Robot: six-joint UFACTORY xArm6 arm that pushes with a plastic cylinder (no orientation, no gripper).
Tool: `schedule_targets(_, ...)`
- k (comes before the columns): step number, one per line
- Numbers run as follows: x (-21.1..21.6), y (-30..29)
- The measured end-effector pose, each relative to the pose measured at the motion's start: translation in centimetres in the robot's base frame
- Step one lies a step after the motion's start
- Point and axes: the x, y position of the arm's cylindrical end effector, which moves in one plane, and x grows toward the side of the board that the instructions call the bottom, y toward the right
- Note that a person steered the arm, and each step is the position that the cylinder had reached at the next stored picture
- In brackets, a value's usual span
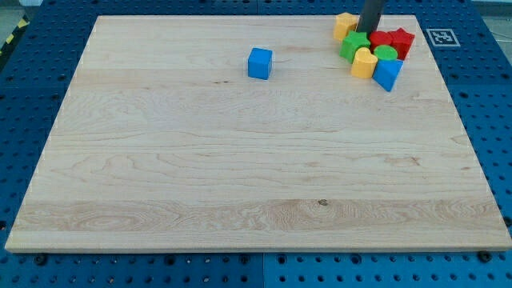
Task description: Place the green star to the left of the yellow heart
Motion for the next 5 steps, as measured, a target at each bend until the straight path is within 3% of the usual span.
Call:
schedule_targets(2,6.3,-2.8)
schedule_targets(5,4.9,-7.3)
